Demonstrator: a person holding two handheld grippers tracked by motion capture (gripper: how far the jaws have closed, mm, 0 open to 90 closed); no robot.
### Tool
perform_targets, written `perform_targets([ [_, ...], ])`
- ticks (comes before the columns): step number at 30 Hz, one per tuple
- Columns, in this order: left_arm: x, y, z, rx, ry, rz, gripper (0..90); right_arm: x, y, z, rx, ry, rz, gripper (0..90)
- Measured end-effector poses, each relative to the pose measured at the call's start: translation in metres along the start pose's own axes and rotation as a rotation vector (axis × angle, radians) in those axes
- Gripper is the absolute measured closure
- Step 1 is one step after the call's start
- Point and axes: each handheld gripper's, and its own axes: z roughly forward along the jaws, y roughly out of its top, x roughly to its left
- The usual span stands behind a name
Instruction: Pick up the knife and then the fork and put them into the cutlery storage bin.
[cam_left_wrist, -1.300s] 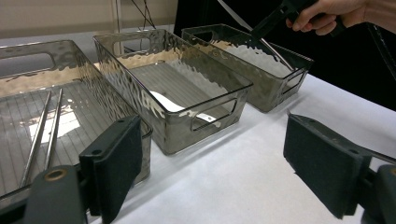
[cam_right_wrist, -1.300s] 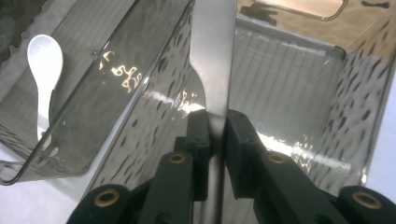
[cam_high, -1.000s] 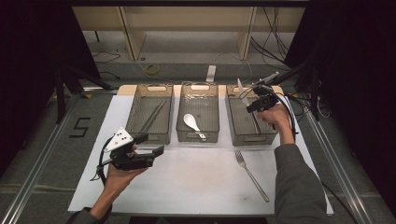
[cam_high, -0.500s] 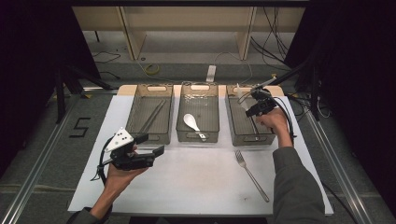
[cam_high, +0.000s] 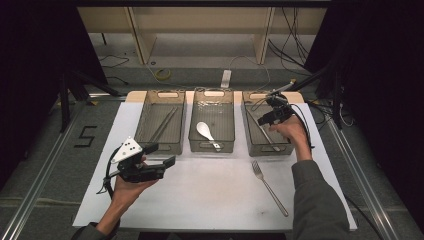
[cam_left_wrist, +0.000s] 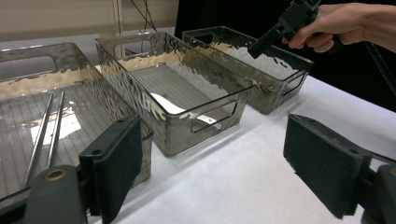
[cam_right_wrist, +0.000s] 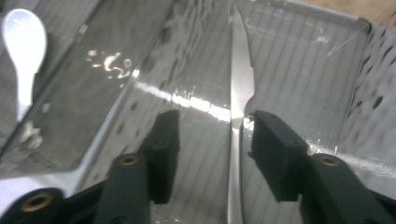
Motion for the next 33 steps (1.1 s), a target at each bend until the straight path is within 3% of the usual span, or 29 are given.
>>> perform_targets([
  [6, 0.000, 0.000, 0.000, 0.005, 0.002, 0.000, 18.9, 0.020, -0.011, -0.025, -0.029, 0.032, -0.080, 37.8],
  [14, 0.000, 0.000, -0.001, 0.003, 0.002, 0.002, 18.9, 0.051, -0.046, -0.046, -0.030, 0.070, -0.184, 35.4],
  [22, 0.001, 0.000, 0.000, 0.004, 0.001, -0.003, 18.8, 0.066, -0.080, -0.054, -0.052, 0.102, -0.208, 32.6],
  [33, 0.000, 0.000, 0.000, 0.004, -0.004, -0.001, 18.7, 0.079, -0.108, -0.051, 0.019, 0.114, -0.250, 31.1],
])
